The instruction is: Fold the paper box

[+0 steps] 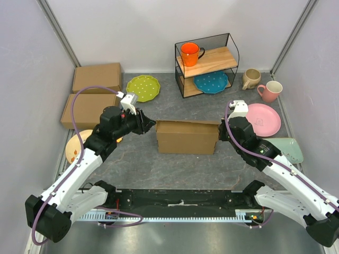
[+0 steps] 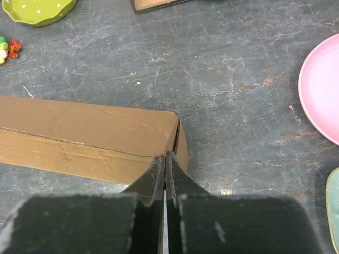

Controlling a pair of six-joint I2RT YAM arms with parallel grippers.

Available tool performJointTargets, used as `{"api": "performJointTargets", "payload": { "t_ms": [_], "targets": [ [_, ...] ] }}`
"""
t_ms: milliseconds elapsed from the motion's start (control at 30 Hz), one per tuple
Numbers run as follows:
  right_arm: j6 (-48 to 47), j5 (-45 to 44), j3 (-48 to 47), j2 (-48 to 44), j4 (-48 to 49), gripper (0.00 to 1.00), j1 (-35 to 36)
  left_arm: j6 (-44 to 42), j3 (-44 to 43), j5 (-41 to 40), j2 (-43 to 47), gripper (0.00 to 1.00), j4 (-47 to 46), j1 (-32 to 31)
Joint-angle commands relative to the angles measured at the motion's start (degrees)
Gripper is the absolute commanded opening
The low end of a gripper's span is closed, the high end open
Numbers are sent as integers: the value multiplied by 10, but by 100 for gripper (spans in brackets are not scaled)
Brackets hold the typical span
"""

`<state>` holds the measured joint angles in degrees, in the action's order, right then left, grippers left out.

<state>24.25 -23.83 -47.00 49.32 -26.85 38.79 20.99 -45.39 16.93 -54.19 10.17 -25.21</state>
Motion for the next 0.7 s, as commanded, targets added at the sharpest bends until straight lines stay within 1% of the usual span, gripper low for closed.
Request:
{"api": "performJointTargets", "payload": {
  "t_ms": [0, 167, 267, 300, 367, 400, 467, 500, 667],
  "targets": [
    [7, 20, 14, 13, -65, 0, 2, -7, -15, 18, -5, 36, -31, -1],
    [7, 22, 14, 14, -65, 0, 2, -9, -8, 22, -21, 35, -32, -1],
    [8, 24, 16, 12, -65, 0, 2, -5, -1, 25, -21, 31, -43, -1],
    [9, 25, 16, 13, -64, 0, 2, -3, -1, 28, -22, 26, -50, -1],
    [9, 27, 17, 14, -64, 0, 2, 4, -1, 37, -21, 20, -56, -1],
    [10, 27, 17, 14, -64, 0, 2, 7, -1, 40, -21, 15, -58, -2],
    [11, 29, 17, 13, -63, 0, 2, 15, 2, 47, -14, 8, -69, -3],
    [12, 32, 17, 13, -63, 0, 2, 16, 6, 46, -11, 2, -74, -5],
    [17, 38, 23, 10, -58, 0, 2, 14, 30, 36, 0, 2, -82, -18]
  ]
}}
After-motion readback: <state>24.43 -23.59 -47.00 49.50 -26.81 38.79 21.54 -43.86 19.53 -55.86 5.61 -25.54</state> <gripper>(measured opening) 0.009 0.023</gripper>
